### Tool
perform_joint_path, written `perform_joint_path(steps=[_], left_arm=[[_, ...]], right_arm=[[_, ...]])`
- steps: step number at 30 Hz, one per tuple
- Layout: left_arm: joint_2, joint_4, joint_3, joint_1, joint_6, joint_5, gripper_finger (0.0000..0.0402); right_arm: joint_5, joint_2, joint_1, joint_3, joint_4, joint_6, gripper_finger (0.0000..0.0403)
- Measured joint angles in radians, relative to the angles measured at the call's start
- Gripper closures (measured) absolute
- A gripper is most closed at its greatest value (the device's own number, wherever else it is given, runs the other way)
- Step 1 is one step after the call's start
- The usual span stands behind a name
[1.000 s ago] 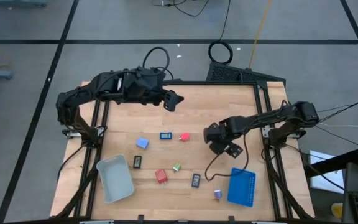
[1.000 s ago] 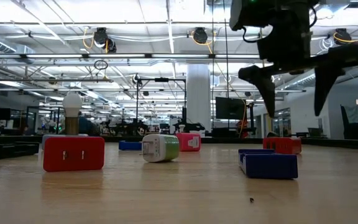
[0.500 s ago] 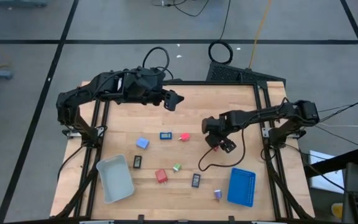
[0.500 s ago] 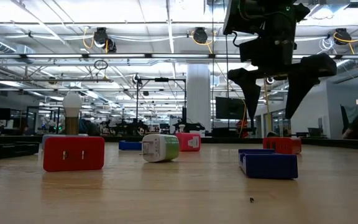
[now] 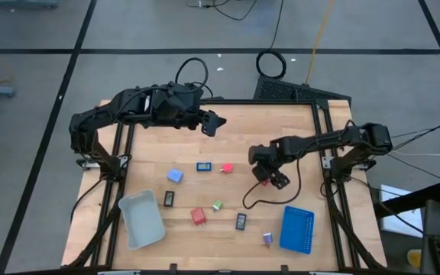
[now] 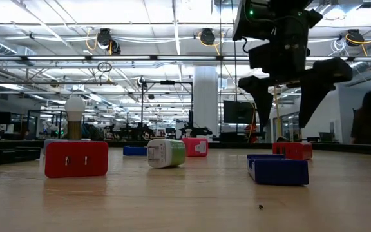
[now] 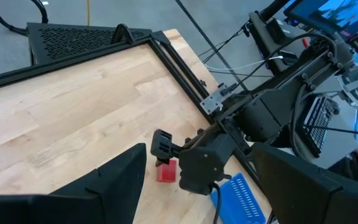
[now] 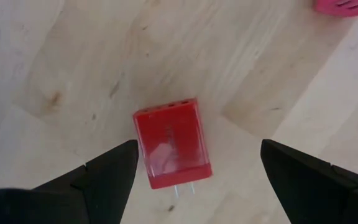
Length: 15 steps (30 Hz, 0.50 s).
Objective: Pick & Place Office items
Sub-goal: Put the top red power adapter into the gray bin
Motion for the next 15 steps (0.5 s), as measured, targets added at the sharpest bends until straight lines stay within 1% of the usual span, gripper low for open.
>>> perform_joint_path(steps=[5,10,15], left_arm=[[0.0,0.0,0.0,0.0,0.0,0.0,0.0108],[0.0,0.0,0.0,0.0,0.005,0.0,0.0108],[0.0,0.0,0.0,0.0,0.008,0.0,0.0108]], right_arm=[[0.0,0.0,0.0,-0.055,0.039,0.022,0.0069],[0.0,0.0,0.002,-0.11,0.113,0.054,0.0069],[-0.003,0.0,0.002,-0.138,0.156,0.079,0.0069]])
